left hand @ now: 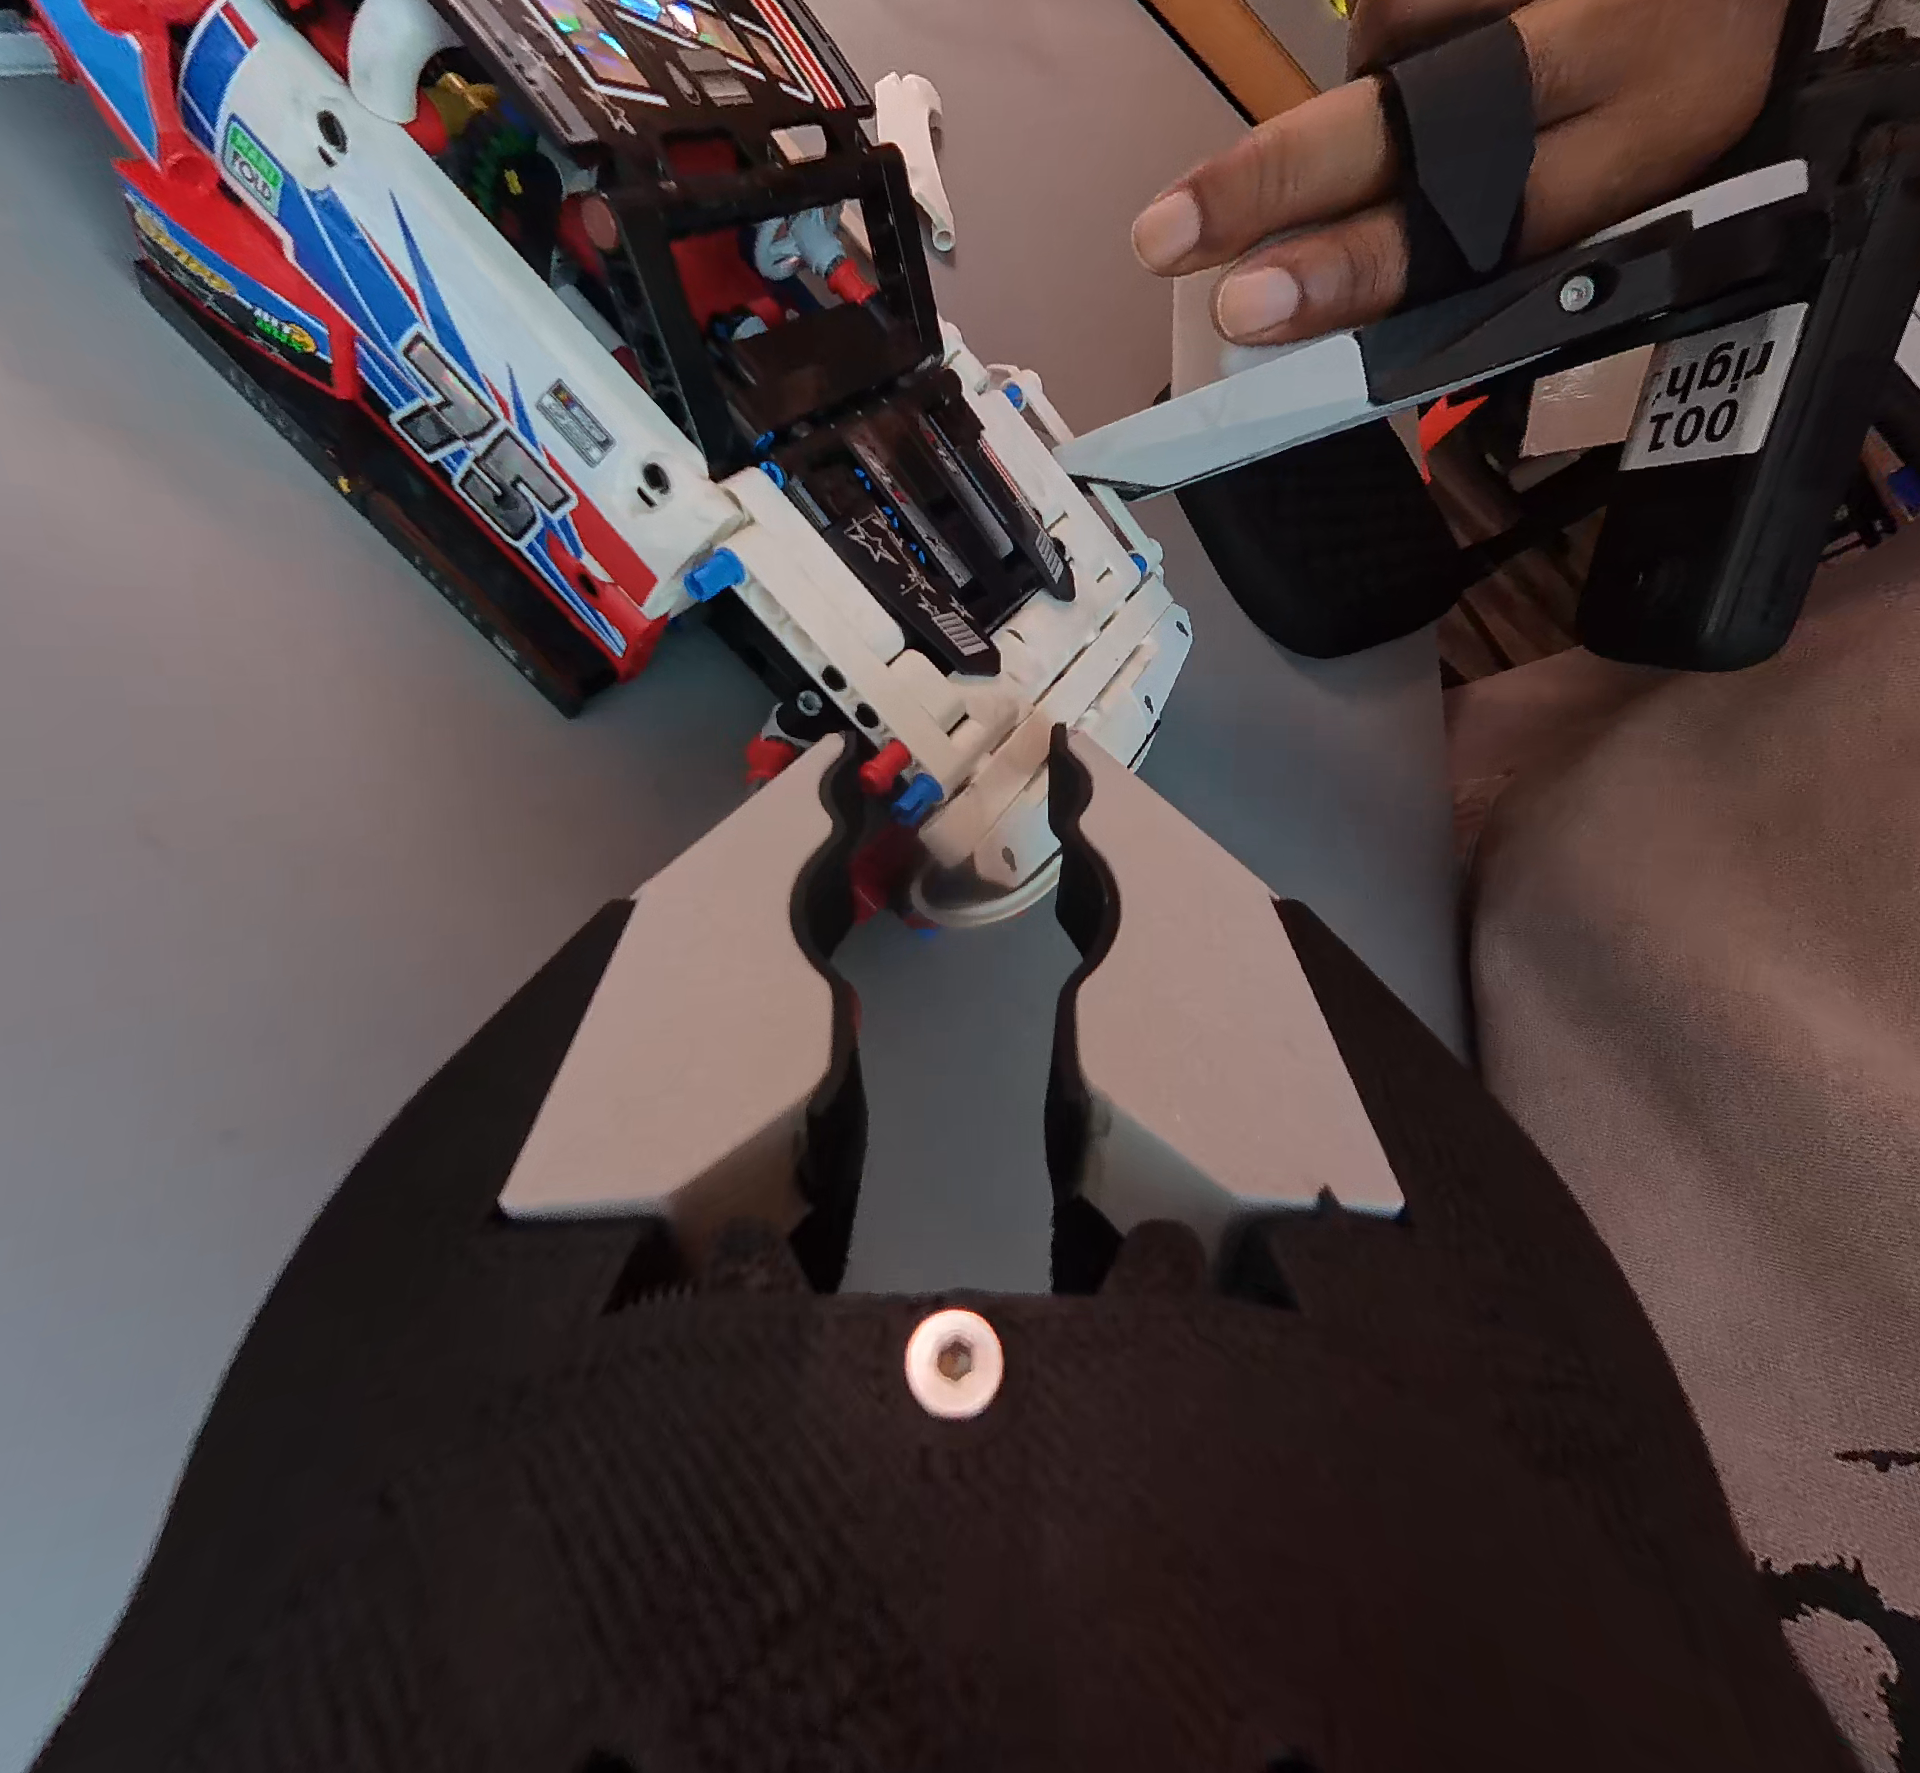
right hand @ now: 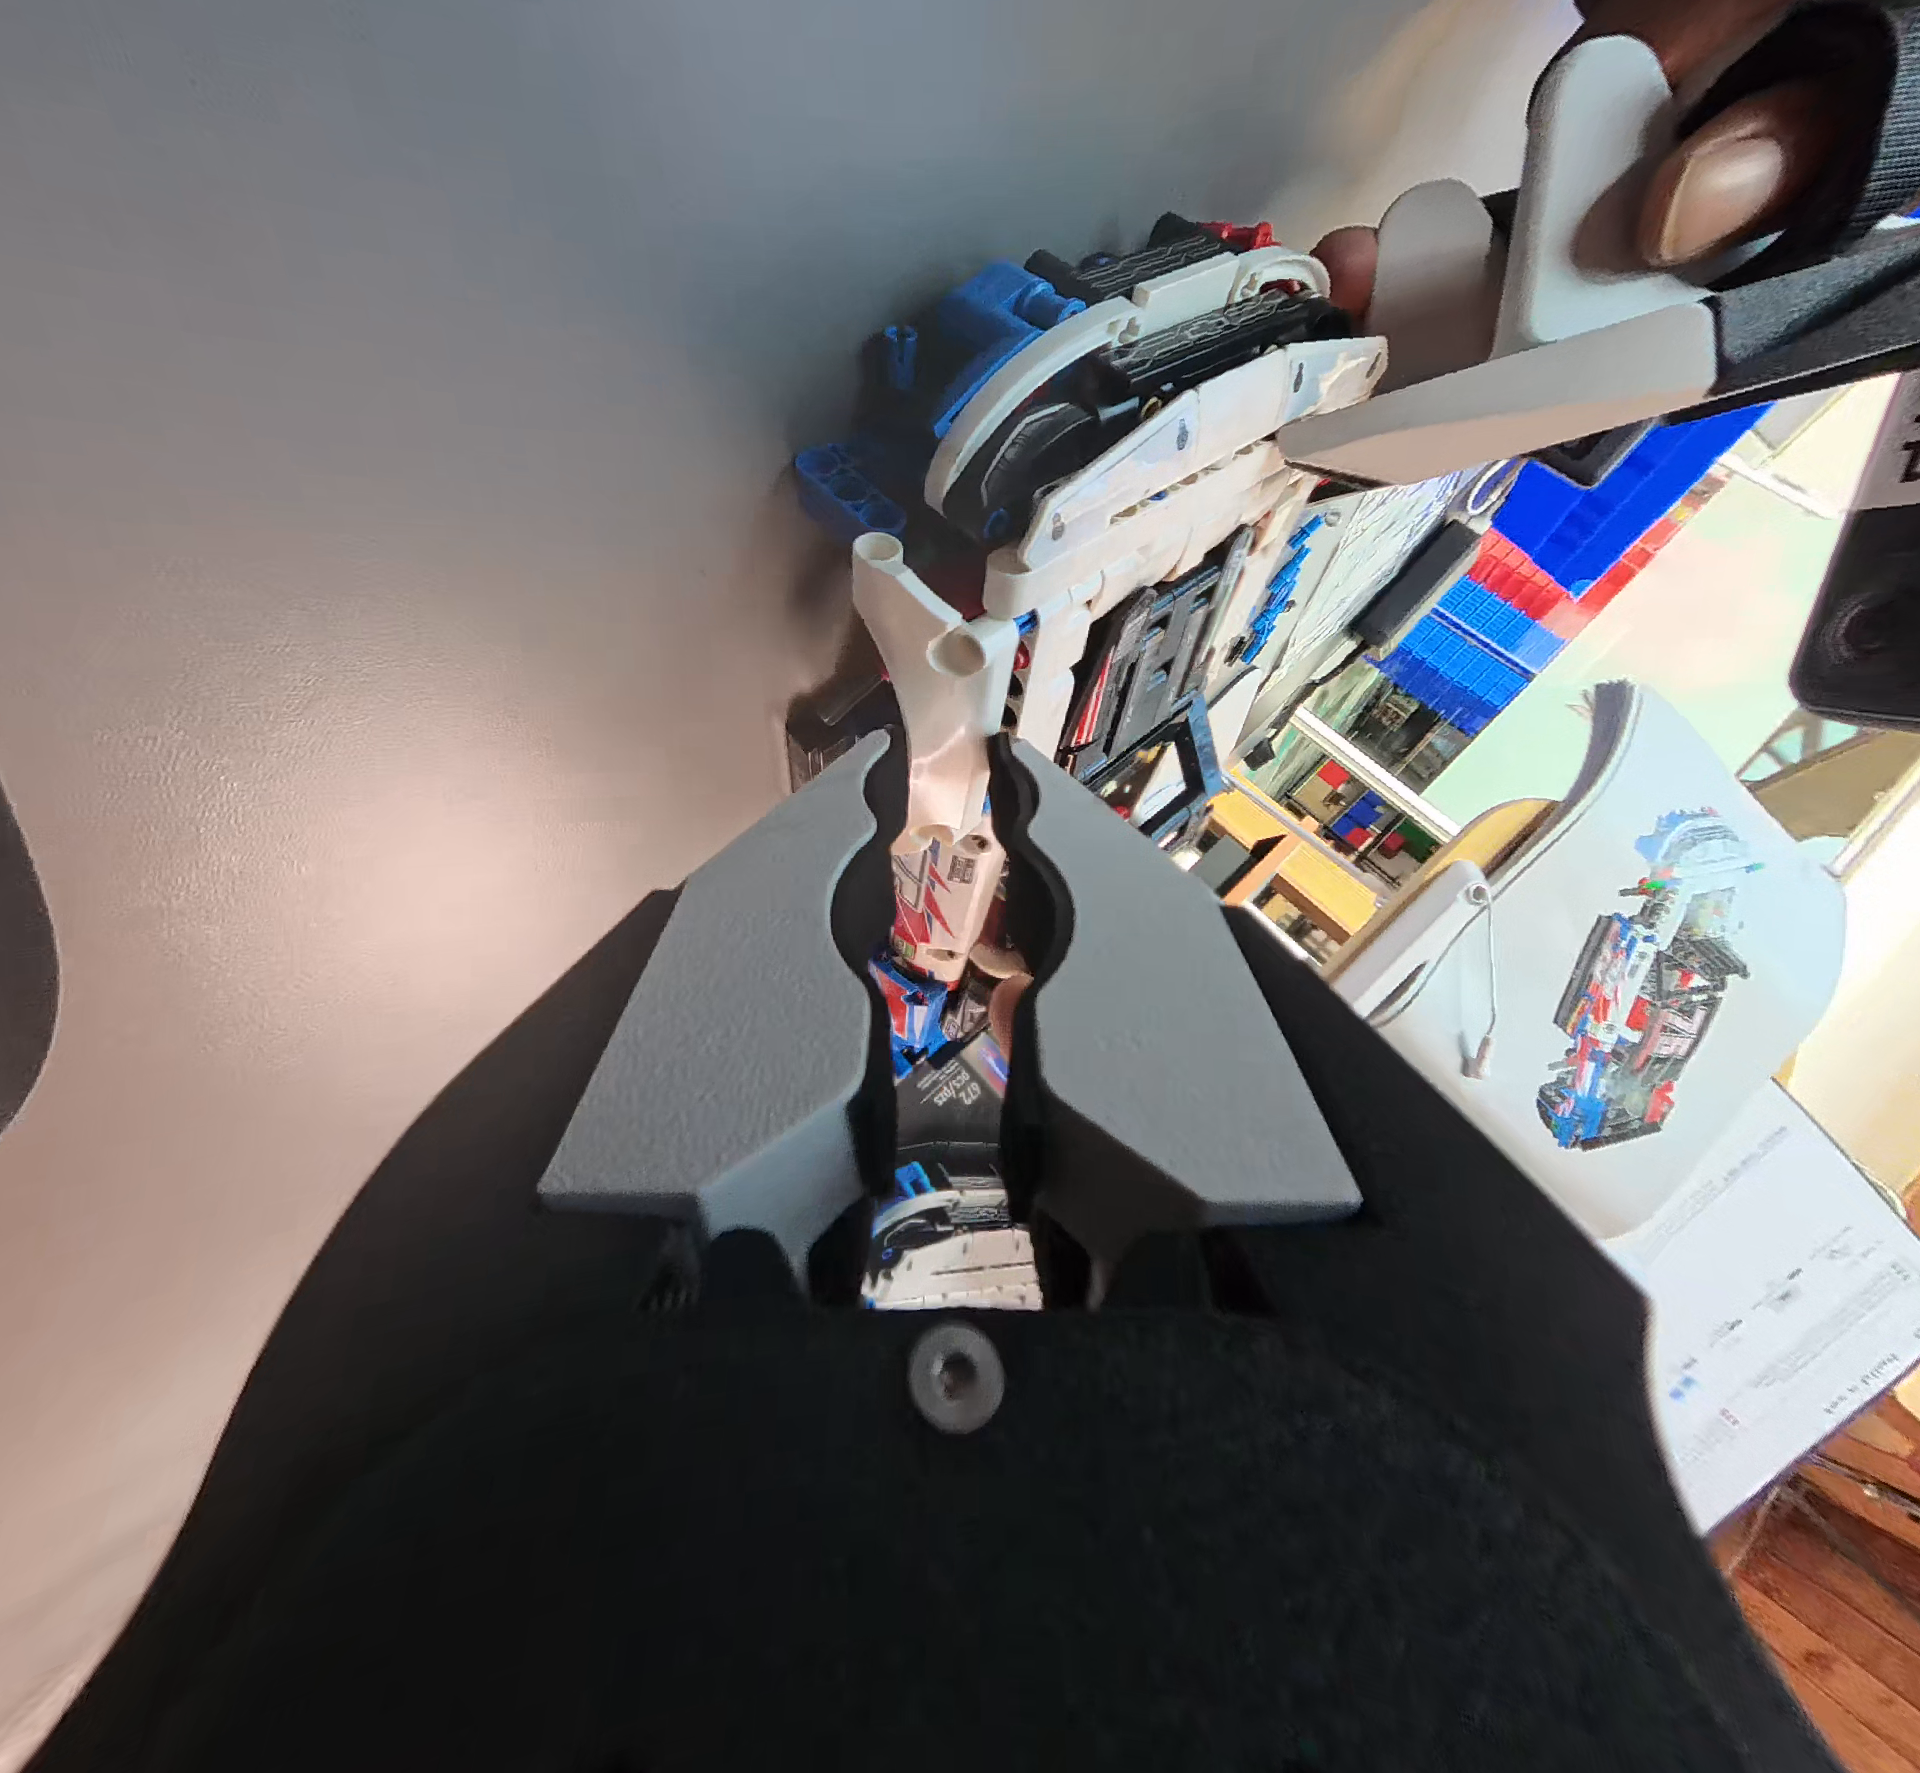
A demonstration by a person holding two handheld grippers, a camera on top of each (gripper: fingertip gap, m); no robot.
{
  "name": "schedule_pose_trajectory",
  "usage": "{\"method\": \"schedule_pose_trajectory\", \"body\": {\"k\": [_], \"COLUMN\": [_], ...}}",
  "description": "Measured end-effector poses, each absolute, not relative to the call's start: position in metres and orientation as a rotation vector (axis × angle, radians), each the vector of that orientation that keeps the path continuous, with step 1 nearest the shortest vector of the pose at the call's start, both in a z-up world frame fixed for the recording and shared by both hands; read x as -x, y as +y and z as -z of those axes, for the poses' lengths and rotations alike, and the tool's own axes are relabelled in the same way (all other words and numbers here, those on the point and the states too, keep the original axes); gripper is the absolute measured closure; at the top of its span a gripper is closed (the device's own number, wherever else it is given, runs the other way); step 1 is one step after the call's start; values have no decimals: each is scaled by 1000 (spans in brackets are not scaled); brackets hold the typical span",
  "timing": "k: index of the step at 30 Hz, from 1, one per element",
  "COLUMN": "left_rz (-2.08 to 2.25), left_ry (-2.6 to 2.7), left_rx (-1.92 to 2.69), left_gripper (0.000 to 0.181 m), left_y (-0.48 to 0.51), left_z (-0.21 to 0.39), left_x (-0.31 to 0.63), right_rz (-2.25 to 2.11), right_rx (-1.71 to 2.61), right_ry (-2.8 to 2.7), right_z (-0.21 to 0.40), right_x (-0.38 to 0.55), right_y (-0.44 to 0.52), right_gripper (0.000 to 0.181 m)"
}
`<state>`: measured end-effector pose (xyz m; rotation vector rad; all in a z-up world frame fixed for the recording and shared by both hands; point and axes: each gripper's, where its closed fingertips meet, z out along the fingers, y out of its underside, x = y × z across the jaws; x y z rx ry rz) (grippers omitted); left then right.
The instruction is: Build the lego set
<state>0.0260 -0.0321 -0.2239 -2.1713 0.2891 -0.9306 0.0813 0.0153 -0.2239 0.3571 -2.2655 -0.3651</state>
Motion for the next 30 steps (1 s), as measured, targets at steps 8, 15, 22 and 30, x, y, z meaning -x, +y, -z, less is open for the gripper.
{"method": "schedule_pose_trajectory", "body": {"k": [8, 15, 22, 30], "left_rz": [942, 919, 929, 981], "left_ry": [270, 299, 348, 373], "left_rx": [2178, 2179, 2180, 2167], "left_gripper": [148, 148, 149, 151], "left_y": [-32, -33, -36, -40], "left_z": [223, 223, 224, 223], "left_x": [-29, -29, -30, -32], "right_rz": [381, 354, 283, 225], "right_rx": [-445, -551, -607, -650], "right_ry": [-2275, -2306, -2253, -2279], "right_z": [220, 224, 224, 224], "right_x": [-83, -85, -85, -86], "right_y": [17, 15, 13, 11], "right_gripper": [169, 169, 170, 169]}}
